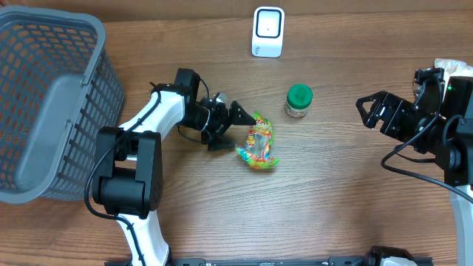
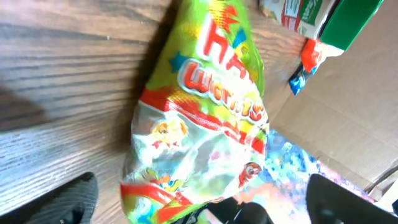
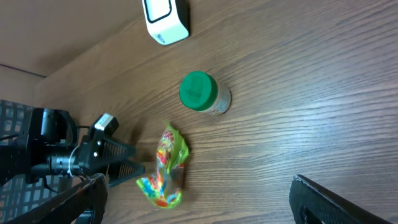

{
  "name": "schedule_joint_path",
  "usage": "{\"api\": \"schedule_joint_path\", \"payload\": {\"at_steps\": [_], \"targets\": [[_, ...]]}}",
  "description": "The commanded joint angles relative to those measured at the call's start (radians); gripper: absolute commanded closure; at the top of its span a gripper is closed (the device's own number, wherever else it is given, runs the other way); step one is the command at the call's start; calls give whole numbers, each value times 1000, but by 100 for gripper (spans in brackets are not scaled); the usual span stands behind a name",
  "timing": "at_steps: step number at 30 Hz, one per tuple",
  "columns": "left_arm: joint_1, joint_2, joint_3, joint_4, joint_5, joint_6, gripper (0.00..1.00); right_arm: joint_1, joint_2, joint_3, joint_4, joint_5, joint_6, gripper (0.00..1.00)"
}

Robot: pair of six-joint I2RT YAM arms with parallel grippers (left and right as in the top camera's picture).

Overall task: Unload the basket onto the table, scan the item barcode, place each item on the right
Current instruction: 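Set the gummy bag down in front of the jar and open the left gripper, then move the right gripper to the gummy bag and grasp it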

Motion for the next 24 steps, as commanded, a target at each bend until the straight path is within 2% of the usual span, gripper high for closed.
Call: {"api": "schedule_joint_path", "payload": {"at_steps": [1,8,10,11,13,15,16,19,21,24], "targets": [[-2,2,-2,18,-9,-18,0,11,-13,-3,-11,-27,-20,6],[19,2,-1,26,-15,24,0,125,-13,-27,-53,-52,-87,7],[41,2,0,25,-18,32,0,174,-12,-81,-14,-52,-87,12],[51,2,0,24,-18,37,4,192,-12,-109,10,-53,-86,16],[81,2,0,12,-26,69,19,231,-9,-192,82,-62,-84,33],[105,1,0,-21,-58,91,39,260,0,-290,178,-129,-74,65],[112,1,0,-41,-77,105,42,267,6,-339,234,-182,-75,68],[116,1,0,-105,-143,161,49,271,37,-448,388,-277,-74,65],[103,1,0,-133,-185,185,55,271,66,-496,468,-289,-48,53],[72,1,0,-140,-225,202,59,271,126,-531,551,-312,-45,41]]}}
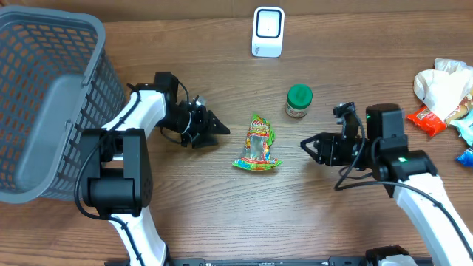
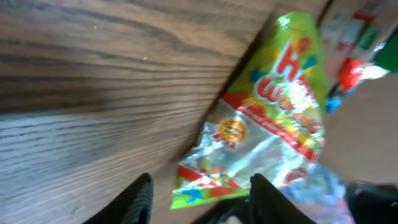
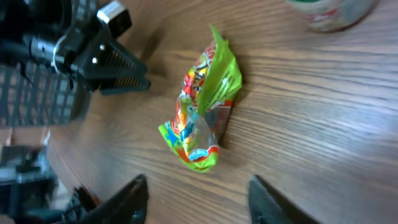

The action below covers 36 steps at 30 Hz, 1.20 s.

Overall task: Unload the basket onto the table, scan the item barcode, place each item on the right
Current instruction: 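Move the right gripper to the gummy bag and grasp it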

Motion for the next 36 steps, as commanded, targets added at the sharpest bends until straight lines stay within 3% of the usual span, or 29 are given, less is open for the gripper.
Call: {"api": "schedule_joint_path", "payload": {"at_steps": [1,11,17,22,27,33,36], "targets": [[-55,1,0,-1,-84,58,60,5,65,-20,56,-99,11,36],[-182,1,0,12,-160,58,62,113,285,-20,200,-175,13,31],[-176,1,0,16,-185,56,72,210,292,-20,286,-174,89,31],[-140,1,0,18,-221,38,73,275,292,-13,315,-140,156,36],[-122,1,0,30,-220,39,73,362,292,93,167,113,190,39],[-122,1,0,35,-221,40,67,504,292,303,-53,527,190,24],[-122,1,0,35,-224,44,66,543,292,366,-91,641,219,24]]}}
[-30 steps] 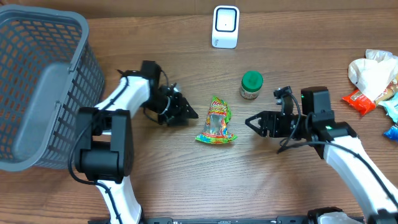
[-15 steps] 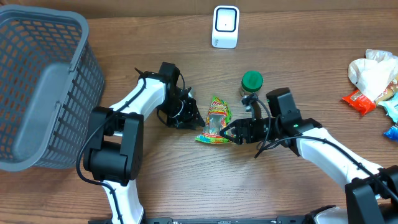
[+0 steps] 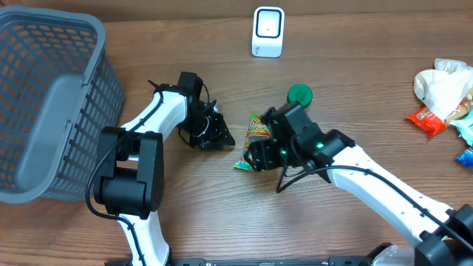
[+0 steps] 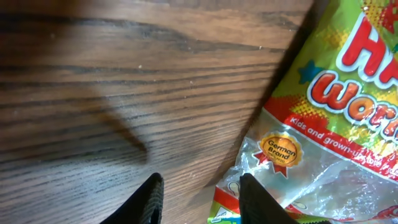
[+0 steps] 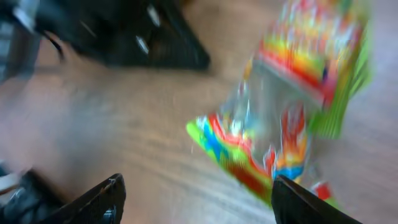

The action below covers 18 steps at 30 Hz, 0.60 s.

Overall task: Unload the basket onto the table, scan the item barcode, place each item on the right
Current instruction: 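Move the right gripper to the gummy bag and grasp it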

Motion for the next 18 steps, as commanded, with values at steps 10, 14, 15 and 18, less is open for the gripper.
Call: {"api": "schedule_joint_path", "payload": {"at_steps": [10,14,15,18], "targets": [[-1,1,0,-52,-233,-12,61,26,130,89,0,353,64,16],[-1,1,0,-70,-384,-58,57,26,223,126,7,352,64,12],[-1,1,0,-71,-398,-60,53,26,239,132,10,352,64,12],[-1,1,0,-70,-403,-60,37,26,266,137,20,352,64,11]]}}
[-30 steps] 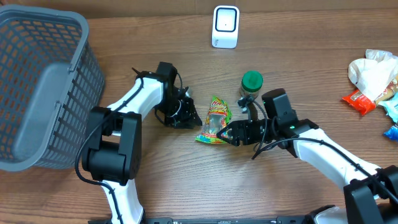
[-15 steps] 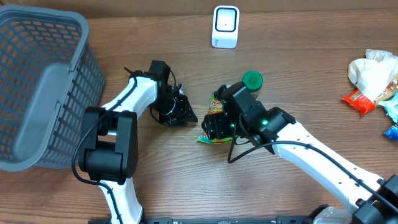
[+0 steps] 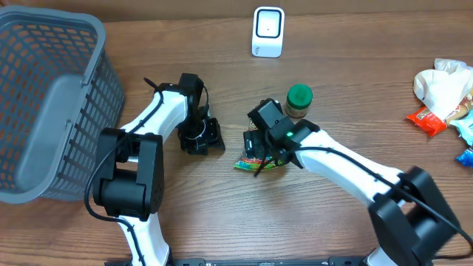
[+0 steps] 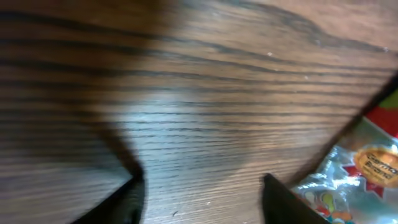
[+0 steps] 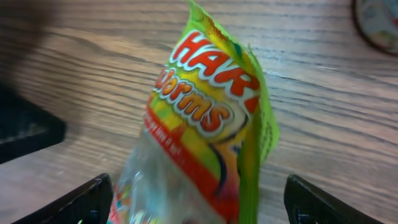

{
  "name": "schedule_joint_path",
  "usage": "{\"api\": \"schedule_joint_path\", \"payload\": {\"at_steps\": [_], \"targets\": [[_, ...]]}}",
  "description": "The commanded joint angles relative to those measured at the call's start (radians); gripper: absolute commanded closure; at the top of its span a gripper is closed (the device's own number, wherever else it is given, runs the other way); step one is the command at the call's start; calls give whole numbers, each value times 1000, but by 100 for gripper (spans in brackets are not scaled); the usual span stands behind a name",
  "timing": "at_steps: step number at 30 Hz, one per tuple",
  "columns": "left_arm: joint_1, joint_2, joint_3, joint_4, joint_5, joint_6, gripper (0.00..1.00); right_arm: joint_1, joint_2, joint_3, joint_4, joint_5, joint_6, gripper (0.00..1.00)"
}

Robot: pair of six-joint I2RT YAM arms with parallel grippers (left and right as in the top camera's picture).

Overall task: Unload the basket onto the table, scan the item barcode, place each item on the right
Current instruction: 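Move the right gripper to the gummy bag and grasp it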

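Note:
The colourful gummy-worm bag (image 5: pixel 208 118) lies flat on the wooden table, its lower end showing under my right arm (image 3: pixel 255 163). Directly over it, my right gripper (image 5: pixel 200 205) (image 3: pixel 259 145) is open, one finger on each side of the bag. To the bag's left, my left gripper (image 4: pixel 202 202) (image 3: pixel 202 138) is open low over bare wood, the bag's corner (image 4: pixel 357 180) just beyond its right finger. At the table's far edge stands the white barcode scanner (image 3: pixel 267 32).
A green-lidded jar (image 3: pixel 298 99) stands just behind and right of the bag, its edge showing in the right wrist view (image 5: pixel 379 25). A grey mesh basket (image 3: pixel 44 103) fills the far left. Several loose snack packets (image 3: pixel 443 96) lie at the right edge.
My right gripper has shifted from the bag's lower end to right over the bag, which now lies centred between its open fingers. The left gripper has backed off slightly and spread wider.
First my left gripper was open against the bag while the right arm stood far to the right. Then the left gripper was back to the left and the right arm near the bag. Later the right gripper was at the bag; now it straddles it.

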Motion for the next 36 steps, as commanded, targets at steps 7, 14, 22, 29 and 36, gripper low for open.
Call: {"api": "schedule_joint_path", "payload": {"at_steps": [7,14,22,29,36], "targets": [[3,13,-8,10,-134,-17,23,-3,8,46,52,22,9,11],[3,13,-8,11,-134,-17,21,-3,24,46,89,4,20,12],[3,13,-8,11,-134,-17,21,-3,89,46,112,11,46,13],[3,13,-8,11,-134,-17,20,-3,146,46,115,11,46,14],[3,13,-8,11,-134,-17,20,-3,146,46,111,11,50,55]]}}
